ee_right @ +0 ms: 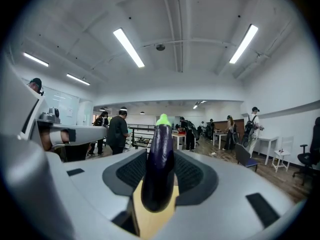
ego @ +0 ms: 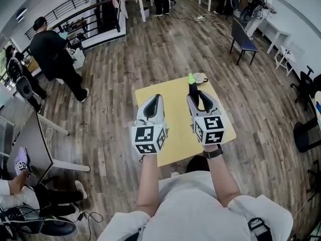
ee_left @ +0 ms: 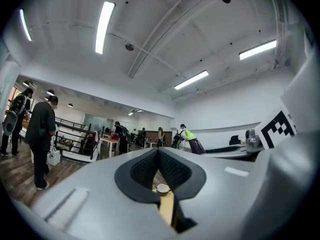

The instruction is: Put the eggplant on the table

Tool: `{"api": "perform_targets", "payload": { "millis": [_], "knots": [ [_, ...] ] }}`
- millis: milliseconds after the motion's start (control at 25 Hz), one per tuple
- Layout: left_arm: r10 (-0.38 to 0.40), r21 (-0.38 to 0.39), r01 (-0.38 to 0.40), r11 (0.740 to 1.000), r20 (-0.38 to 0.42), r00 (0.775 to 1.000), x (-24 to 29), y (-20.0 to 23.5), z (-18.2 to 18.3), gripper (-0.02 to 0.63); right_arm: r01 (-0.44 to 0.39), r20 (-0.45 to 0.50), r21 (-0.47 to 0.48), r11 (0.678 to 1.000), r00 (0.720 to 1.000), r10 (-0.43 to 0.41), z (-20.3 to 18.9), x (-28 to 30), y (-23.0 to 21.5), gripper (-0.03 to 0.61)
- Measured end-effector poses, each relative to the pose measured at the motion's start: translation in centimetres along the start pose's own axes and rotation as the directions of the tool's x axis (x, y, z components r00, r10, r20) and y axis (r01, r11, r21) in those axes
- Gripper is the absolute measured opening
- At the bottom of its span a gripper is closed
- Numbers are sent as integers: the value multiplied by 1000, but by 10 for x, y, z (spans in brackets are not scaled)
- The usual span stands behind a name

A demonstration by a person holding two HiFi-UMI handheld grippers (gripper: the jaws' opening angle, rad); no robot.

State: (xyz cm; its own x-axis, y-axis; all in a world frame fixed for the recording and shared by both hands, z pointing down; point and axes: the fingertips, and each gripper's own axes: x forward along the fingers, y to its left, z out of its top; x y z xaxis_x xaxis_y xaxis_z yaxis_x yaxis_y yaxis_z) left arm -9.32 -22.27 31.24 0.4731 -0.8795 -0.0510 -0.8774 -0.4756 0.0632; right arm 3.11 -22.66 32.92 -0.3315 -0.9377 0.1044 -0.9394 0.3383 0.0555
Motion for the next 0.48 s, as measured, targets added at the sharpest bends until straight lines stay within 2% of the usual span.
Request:
{"api": "perform_targets", "payload": {
  "millis": [200,480],
  "knots": [
    [27,10,-27,1000,-1,1000,19,21,-11,8,-23,11,0,1000,1000,23,-4,27,-4,170],
    [63,8,-63,998,-45,997,52,34,-49,8,-60,-71,23,998,996,62,-51,61,-21,170]
  ]
}}
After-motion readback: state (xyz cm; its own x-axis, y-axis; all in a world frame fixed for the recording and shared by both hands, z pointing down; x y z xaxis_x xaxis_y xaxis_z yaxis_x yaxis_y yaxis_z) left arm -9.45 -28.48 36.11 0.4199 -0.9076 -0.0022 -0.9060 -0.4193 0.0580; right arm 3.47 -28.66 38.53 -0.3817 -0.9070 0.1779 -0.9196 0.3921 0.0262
